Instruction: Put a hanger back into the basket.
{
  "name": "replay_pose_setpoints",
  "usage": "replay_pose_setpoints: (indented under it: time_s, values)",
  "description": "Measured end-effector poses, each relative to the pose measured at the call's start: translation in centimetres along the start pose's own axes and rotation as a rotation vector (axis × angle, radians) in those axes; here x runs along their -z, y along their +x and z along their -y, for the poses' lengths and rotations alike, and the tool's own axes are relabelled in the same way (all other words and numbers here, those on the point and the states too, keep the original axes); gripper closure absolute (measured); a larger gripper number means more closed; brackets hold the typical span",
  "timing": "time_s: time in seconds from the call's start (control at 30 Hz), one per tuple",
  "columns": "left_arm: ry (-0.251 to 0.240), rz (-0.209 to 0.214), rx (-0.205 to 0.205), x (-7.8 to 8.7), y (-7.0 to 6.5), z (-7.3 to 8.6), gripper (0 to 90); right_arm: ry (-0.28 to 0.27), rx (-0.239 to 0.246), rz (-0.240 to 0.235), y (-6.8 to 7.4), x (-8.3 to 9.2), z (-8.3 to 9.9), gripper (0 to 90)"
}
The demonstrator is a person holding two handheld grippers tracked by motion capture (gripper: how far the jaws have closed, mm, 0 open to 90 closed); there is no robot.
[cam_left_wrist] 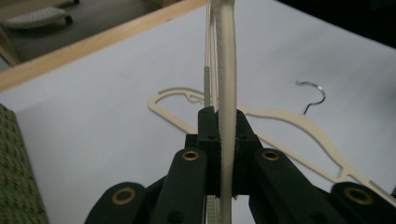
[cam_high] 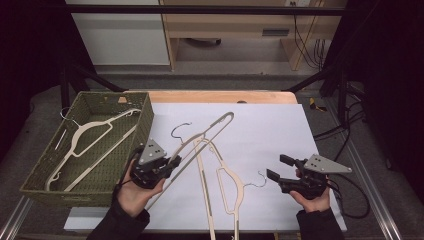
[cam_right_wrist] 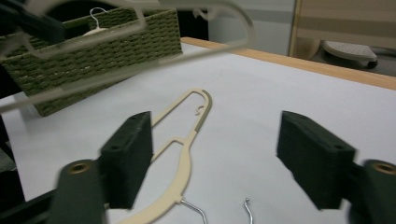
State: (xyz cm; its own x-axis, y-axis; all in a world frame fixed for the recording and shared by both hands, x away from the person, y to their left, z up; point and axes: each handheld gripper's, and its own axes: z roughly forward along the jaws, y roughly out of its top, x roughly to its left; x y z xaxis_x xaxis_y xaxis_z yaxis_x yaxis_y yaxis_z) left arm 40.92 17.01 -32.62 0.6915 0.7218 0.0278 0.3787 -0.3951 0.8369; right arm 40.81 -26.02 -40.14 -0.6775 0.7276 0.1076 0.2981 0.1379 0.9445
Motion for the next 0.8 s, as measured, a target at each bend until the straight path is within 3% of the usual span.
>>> replay_pose_setpoints:
  time_s: [0.13,0.2,0.37,0.57,0.8]
  values:
    - [-0.038,0.052,-0.012,2.7,1.3,-1.5,86.0,0.008,-0.006,0.041,-0.2,0.3,0.0,11.9]
    - [-0.049,0.063,-0.038,4.0,2.2,-2.2,86.0,0.006,-0.01,0.046,-0.3,0.4,0.0,11.1]
    - [-0.077,0.076,-0.033,6.9,5.8,-3.4,85.9,0.003,-0.016,0.056,-0.4,0.6,-0.1,9.7]
    - [-0.067,0.033,-0.022,9.1,10.5,-3.8,85.9,0.003,-0.017,0.063,-0.6,0.6,-0.1,8.6]
    - [-0.014,-0.024,-0.011,10.1,15.4,-2.4,85.8,0.01,-0.014,0.061,-0.5,0.5,0.0,8.6]
